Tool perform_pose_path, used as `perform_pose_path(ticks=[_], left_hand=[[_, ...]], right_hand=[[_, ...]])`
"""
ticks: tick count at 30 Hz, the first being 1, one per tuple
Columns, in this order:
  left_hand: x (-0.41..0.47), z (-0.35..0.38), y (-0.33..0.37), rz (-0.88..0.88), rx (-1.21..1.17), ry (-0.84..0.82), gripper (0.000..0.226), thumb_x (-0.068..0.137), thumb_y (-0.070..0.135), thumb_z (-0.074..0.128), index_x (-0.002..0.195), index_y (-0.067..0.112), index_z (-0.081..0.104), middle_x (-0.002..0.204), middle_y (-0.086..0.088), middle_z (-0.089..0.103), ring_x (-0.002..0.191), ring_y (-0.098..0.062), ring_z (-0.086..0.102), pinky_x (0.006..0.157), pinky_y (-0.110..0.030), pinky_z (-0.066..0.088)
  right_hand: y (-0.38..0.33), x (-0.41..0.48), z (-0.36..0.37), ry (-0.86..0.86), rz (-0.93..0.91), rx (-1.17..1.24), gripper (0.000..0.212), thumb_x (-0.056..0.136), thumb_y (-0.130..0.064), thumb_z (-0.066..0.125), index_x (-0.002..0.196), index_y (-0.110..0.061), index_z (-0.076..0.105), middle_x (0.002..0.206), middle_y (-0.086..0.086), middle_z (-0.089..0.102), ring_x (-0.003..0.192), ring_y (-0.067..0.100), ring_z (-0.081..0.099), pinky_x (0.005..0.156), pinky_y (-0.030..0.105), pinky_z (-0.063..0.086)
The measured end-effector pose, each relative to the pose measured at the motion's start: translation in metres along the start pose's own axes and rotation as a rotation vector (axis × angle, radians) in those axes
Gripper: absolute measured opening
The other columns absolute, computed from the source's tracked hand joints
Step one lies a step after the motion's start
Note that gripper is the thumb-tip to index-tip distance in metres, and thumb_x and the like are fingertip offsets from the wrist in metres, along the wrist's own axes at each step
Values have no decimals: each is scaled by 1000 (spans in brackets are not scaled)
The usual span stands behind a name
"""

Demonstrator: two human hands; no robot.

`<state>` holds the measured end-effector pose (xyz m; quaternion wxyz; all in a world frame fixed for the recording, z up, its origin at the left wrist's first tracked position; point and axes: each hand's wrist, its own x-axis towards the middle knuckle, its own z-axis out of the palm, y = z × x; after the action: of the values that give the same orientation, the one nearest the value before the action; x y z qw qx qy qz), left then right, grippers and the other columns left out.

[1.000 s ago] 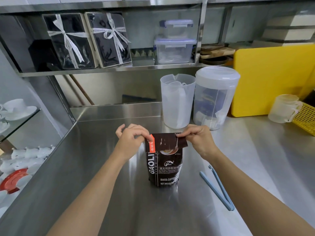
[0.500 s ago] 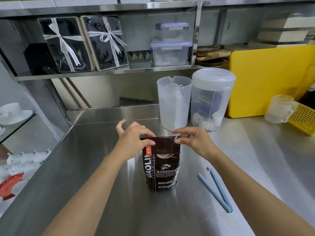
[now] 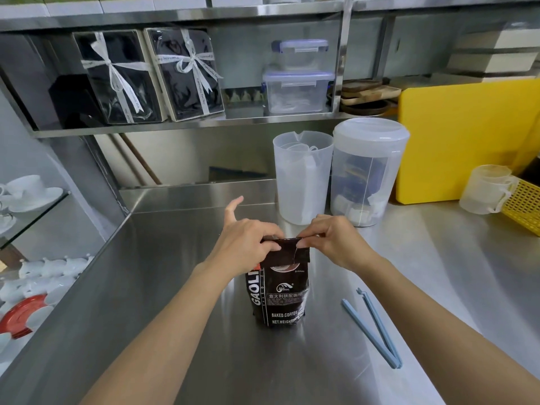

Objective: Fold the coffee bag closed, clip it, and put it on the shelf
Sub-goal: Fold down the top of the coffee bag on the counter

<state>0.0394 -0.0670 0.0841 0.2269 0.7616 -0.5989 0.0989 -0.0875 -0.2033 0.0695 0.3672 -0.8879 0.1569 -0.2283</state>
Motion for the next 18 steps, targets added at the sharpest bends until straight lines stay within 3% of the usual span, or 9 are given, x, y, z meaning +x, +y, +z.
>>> perform_pose_path(ticks=[3,6,10,16,18], left_hand=[[0,-1,2,-7,-49,39,11,81,21,65,87,27,72,75,5,74,97,-12,57,94,-8,-27],[-1,4,2,26,-16,43,14,81,19,64,87,29,71,76,7,73,94,-11,59,100,-16,-22],[0,9,3,72,56,-14,10,83,16,59,85,24,64,70,7,68,80,-11,61,109,-32,-11],[-2,17,2,133,100,52,7,76,15,60,75,21,65,56,3,66,61,-16,62,104,-30,-2],[-5,17,-1,108,106,94,9,79,24,57,77,24,66,64,7,69,66,-13,64,104,-31,-2]], right_hand=[[0,-1,-3,-16,14,-9,11,69,-13,74,79,-10,74,62,-12,55,63,0,53,60,7,38],[-3,-4,-2,-10,45,31,11,70,-10,74,80,-8,74,65,-10,57,63,6,54,62,10,40],[-6,-7,-1,-27,2,-6,8,72,-7,72,80,-4,73,62,-15,53,62,-7,51,61,5,37],[-6,-9,1,37,-83,-88,2,73,-3,70,73,-2,71,59,-17,48,66,-7,50,63,5,35],[-5,-11,2,63,-94,-92,2,73,-3,70,72,-1,71,57,-18,47,67,-9,49,64,5,35]])
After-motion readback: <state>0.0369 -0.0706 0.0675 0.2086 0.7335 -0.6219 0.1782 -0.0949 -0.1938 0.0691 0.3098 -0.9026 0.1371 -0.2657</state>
